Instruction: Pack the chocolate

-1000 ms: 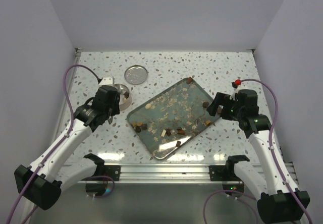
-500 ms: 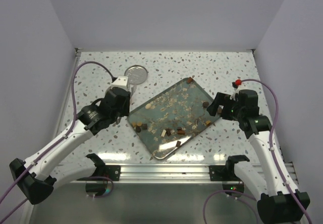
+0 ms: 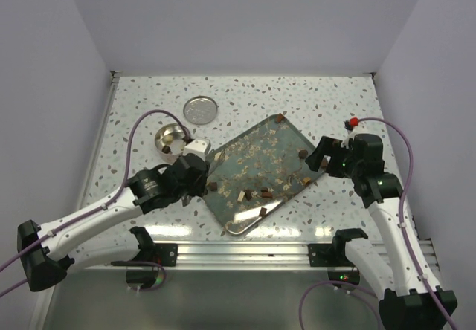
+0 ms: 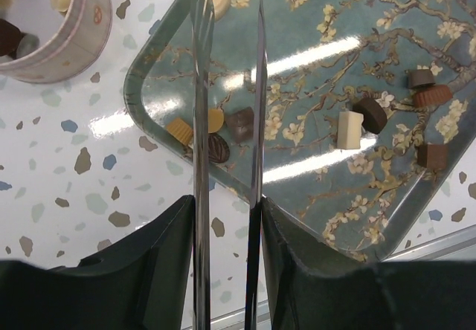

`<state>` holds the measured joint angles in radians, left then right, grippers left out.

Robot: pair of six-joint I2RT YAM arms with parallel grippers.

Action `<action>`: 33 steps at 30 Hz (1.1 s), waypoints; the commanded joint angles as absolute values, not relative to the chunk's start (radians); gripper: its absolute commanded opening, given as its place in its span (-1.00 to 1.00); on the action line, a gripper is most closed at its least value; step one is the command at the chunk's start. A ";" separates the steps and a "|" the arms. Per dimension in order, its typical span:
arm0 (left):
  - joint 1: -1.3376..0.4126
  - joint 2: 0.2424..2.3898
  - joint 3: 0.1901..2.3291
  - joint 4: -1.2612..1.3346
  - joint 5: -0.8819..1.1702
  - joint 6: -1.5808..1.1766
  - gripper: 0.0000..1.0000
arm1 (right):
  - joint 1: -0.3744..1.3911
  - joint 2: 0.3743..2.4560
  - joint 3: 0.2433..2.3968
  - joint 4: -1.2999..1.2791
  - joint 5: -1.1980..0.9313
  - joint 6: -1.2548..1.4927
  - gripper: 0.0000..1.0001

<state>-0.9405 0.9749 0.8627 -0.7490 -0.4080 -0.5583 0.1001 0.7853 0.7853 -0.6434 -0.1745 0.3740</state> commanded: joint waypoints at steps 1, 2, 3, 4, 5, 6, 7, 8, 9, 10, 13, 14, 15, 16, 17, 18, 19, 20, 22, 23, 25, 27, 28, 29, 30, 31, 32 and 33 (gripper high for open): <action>-0.945 0.950 0.847 -0.732 -0.436 -0.601 -0.11 | 0.104 0.769 0.795 -0.646 -0.167 0.396 0.95; -0.945 0.951 0.835 -0.727 -0.437 -0.601 -0.10 | 0.104 0.770 0.795 -0.647 -0.166 0.399 0.95; -0.945 0.951 0.827 -0.724 -0.442 -0.601 -0.10 | 0.104 0.767 0.795 -0.649 -0.164 0.399 0.95; -0.945 0.959 0.824 -0.724 -0.443 -0.603 -0.10 | 0.104 0.769 0.798 -0.653 -0.163 0.399 0.95; -0.945 0.962 0.813 -0.723 -0.442 -0.603 -0.10 | 0.104 0.769 0.799 -0.657 -0.160 0.399 0.95; -0.945 0.966 0.805 -0.713 -0.440 -0.604 -0.10 | 0.104 0.769 0.801 -0.658 -0.158 0.399 0.95; -0.945 0.976 0.801 -0.707 -0.437 -0.604 -0.10 | 0.104 0.770 0.802 -0.661 -0.158 0.394 0.95; -0.946 0.980 0.789 -0.700 -0.433 -0.603 -0.10 | 0.104 0.770 0.802 -0.663 -0.158 0.394 0.95; -0.945 0.986 0.782 -0.684 -0.431 -0.600 -0.10 | 0.103 0.772 0.805 -0.664 -0.156 0.391 0.95; -0.945 0.998 0.779 -0.680 -0.434 -0.600 -0.10 | 0.104 0.776 0.810 -0.669 -0.155 0.390 0.94; -0.943 1.015 0.776 -0.666 -0.445 -0.589 -0.10 | 0.104 0.779 0.818 -0.670 -0.155 0.385 0.95; -0.943 1.019 0.775 -0.657 -0.443 -0.584 -0.10 | 0.104 0.782 0.819 -0.670 -0.153 0.384 0.95; -0.943 1.022 0.775 -0.640 -0.442 -0.572 -0.10 | 0.104 0.785 0.819 -0.670 -0.153 0.382 0.95; -0.943 1.031 0.776 -0.635 -0.440 -0.569 -0.10 | 0.103 0.787 0.819 -0.669 -0.155 0.385 0.95; -0.940 1.037 0.778 -0.631 -0.442 -0.563 -0.10 | 0.104 0.791 0.819 -0.667 -0.155 0.385 0.95; -0.936 1.043 0.778 -0.624 -0.437 -0.551 -0.10 | 0.104 0.793 0.819 -0.666 -0.156 0.388 0.95; -0.933 1.055 0.778 -0.620 -0.434 -0.545 -0.10 | 0.104 0.795 0.819 -0.664 -0.156 0.388 0.95; -0.919 1.058 0.776 -0.609 -0.428 -0.538 -0.10 | 0.104 0.793 0.819 -0.661 -0.155 0.391 0.95; -0.902 1.063 0.778 -0.597 -0.405 -0.520 -0.10 | 0.104 0.798 0.819 -0.655 -0.152 0.393 0.95; -0.885 1.065 0.776 -0.592 -0.400 -0.515 -0.10 | 0.104 0.798 0.819 -0.657 -0.150 0.393 0.95; -0.862 1.063 0.776 -0.580 -0.381 -0.494 -0.10 | 0.104 0.805 0.822 -0.655 -0.150 0.393 0.95; -0.822 1.063 0.779 -0.569 -0.353 -0.473 -0.10 | 0.104 0.810 0.824 -0.652 -0.149 0.393 0.95; -0.810 1.062 0.781 -0.563 -0.342 -0.463 -0.09 | 0.104 0.814 0.825 -0.647 -0.149 0.391 0.95; -0.790 1.063 0.784 -0.551 -0.334 -0.457 -0.09 | 0.104 0.818 0.825 -0.647 -0.149 0.393 0.95; -0.784 1.062 0.784 -0.545 -0.318 -0.443 -0.09 | 0.104 0.824 0.828 -0.646 -0.149 0.394 0.95; -0.778 1.063 0.787 -0.540 -0.313 -0.437 -0.09 | 0.106 0.827 0.828 -0.638 -0.149 0.396 0.95; -0.775 1.065 0.791 -0.534 -0.310 -0.431 -0.09 | 0.104 0.828 0.830 -0.637 -0.150 0.394 0.95; -0.775 1.074 0.795 -0.531 -0.304 -0.419 -0.09 | 0.104 0.833 0.830 -0.635 -0.150 0.399 0.95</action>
